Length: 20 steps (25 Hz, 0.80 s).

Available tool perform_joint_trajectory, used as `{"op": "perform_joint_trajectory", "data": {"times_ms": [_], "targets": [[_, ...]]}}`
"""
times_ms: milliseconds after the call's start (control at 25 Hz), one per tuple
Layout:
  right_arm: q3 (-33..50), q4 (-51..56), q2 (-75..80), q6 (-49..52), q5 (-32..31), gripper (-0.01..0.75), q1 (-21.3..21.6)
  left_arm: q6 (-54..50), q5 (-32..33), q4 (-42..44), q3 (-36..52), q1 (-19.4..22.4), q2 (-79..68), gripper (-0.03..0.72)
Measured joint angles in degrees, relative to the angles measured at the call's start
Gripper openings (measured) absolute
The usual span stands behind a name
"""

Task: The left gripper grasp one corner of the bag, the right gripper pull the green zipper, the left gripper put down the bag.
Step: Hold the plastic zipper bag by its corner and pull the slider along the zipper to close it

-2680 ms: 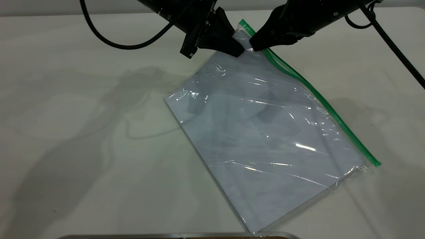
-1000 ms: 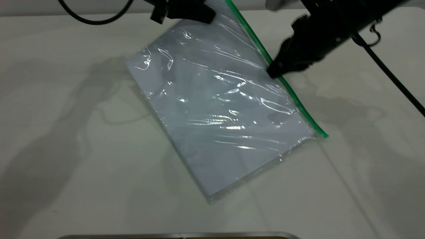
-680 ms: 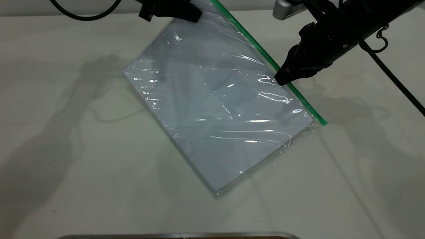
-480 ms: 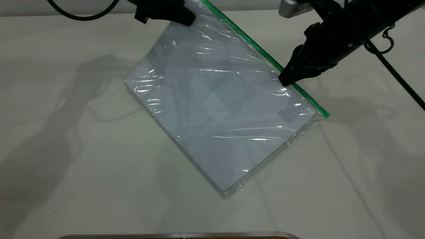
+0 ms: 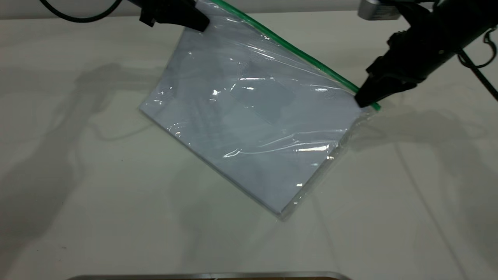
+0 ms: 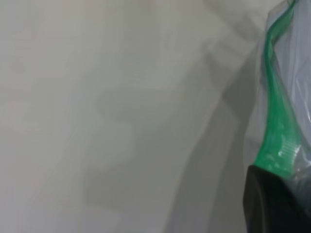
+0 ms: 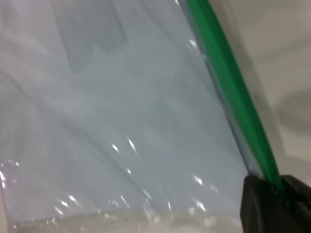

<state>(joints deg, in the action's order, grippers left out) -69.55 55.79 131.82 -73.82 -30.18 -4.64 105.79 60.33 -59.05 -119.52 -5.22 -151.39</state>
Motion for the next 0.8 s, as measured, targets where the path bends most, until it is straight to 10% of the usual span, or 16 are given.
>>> {"op": "perform_joint_trajectory", "data": {"times_ms": [480, 800], "targets": [[0.0, -1.7, 0.0, 2.2, -1.7, 0.081, 1.3, -1.8, 0.2, 2.5, 0.0, 0.5, 0.0, 0.061], [0.2, -4.0, 0.2, 2.3, 1.0, 0.45, 2.3, -8.6, -4.2, 8.1, -0.2, 0.3, 0.5, 0.304]]}}
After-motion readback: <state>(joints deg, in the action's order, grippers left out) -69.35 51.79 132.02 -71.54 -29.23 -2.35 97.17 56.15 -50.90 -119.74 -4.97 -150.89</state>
